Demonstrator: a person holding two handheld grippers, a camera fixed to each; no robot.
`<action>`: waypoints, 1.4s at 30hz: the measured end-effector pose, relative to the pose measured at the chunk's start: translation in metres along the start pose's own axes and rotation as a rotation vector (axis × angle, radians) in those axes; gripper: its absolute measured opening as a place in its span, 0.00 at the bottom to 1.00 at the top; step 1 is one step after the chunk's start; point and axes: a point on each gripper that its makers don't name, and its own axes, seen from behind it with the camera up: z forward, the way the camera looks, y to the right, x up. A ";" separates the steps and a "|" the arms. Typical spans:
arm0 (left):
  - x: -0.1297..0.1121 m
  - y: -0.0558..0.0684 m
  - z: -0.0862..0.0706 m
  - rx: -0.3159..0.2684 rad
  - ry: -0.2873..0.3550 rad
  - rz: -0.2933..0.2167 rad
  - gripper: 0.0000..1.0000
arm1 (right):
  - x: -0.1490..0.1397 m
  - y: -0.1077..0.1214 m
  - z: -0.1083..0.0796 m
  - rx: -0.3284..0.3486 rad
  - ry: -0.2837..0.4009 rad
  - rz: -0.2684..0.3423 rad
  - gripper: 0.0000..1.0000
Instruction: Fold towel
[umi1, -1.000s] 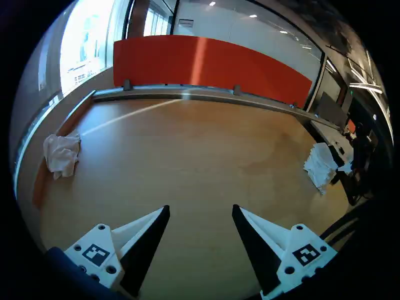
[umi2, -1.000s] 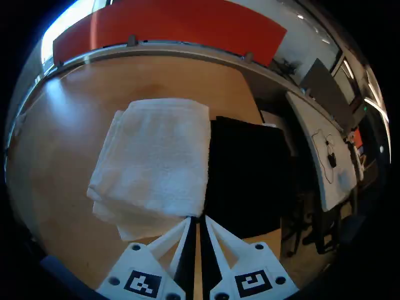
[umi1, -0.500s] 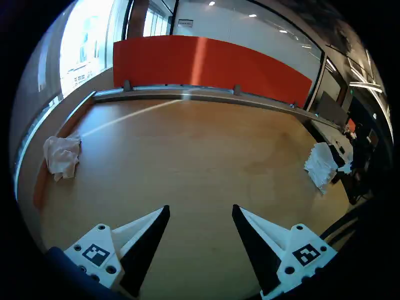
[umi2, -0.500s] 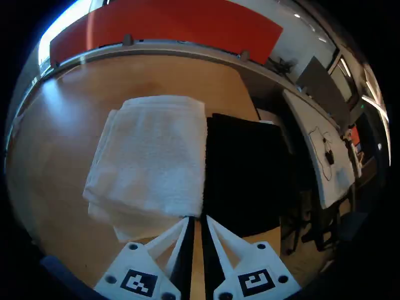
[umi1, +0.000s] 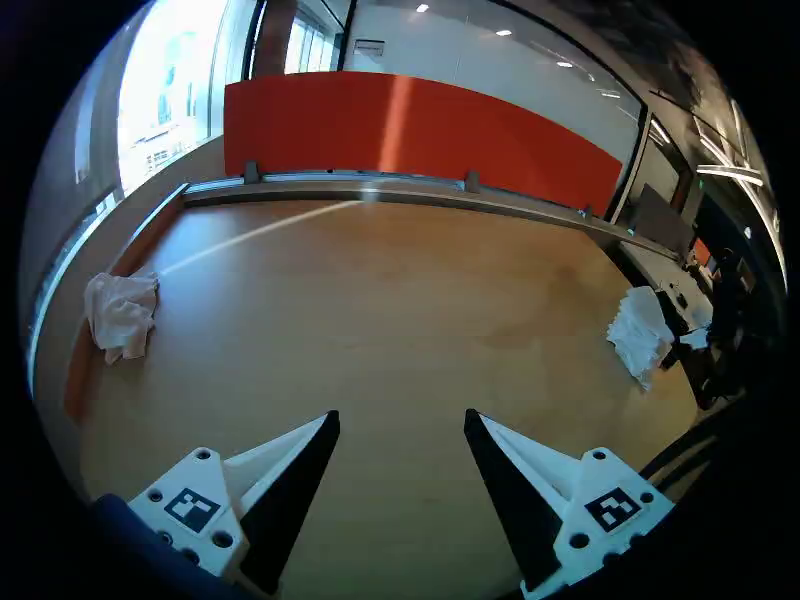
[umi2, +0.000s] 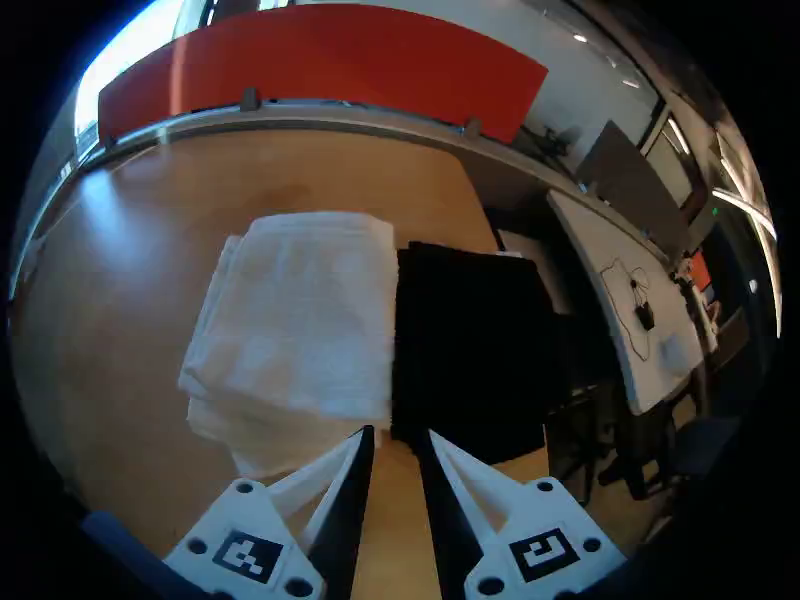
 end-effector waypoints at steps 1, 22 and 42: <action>0.000 0.000 0.000 -0.001 0.001 0.000 0.92 | 0.001 -0.001 -0.001 0.002 0.006 0.003 0.43; 0.011 -0.003 0.003 -0.005 0.037 -0.001 0.92 | 0.035 -0.028 -0.030 0.019 0.184 0.028 0.89; 0.057 -0.010 0.006 0.011 0.201 -0.020 0.92 | 0.120 -0.074 -0.087 0.047 0.589 0.136 0.89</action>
